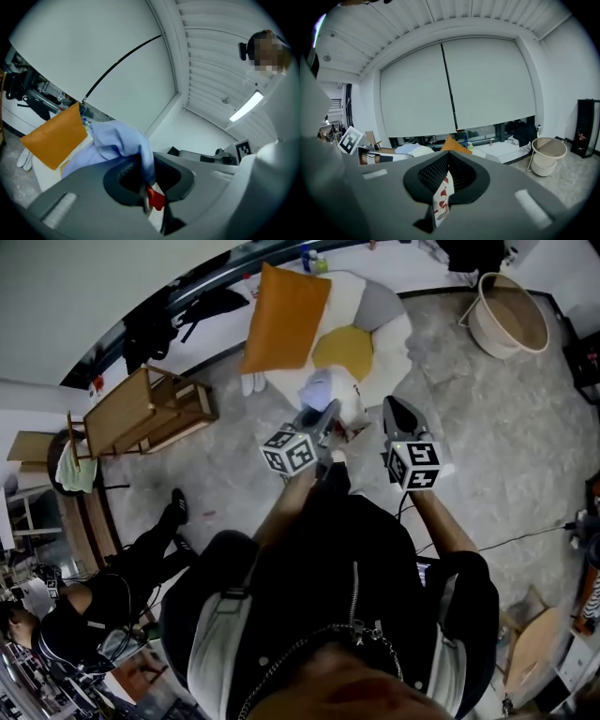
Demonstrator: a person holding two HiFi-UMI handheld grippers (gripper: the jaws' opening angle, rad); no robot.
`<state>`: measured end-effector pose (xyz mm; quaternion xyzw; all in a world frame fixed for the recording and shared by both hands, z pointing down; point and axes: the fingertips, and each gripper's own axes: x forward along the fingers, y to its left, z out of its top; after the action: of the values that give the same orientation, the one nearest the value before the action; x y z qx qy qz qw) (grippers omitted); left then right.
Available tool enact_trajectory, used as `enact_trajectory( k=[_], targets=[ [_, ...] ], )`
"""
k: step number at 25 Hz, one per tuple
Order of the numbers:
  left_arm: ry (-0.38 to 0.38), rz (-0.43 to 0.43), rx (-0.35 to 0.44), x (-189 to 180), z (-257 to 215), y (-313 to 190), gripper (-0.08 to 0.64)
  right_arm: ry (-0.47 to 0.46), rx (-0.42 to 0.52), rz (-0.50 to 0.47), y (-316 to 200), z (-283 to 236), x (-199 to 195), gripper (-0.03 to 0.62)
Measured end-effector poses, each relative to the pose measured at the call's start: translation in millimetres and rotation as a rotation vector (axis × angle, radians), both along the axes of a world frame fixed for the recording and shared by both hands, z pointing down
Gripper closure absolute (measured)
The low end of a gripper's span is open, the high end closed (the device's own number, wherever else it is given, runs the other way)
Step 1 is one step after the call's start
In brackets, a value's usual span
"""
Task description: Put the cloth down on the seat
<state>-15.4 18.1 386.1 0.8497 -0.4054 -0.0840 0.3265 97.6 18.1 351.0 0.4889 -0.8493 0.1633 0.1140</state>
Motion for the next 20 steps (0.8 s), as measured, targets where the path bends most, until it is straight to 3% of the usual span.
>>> enact_trajectory(
  k=[10,20],
  targets=[
    [0.003,0.073,0.026,-16.0,-9.1,-73.5,0.508,0.030,0.018,0.022,-69.4,-13.4,-23.7,0.598],
    [-0.025,0.066,-0.025,-17.3,3.9,-123.0,0.509,0.016,-0.019,0.007,-123.4,-1.7,-22.3,0.598]
  ],
)
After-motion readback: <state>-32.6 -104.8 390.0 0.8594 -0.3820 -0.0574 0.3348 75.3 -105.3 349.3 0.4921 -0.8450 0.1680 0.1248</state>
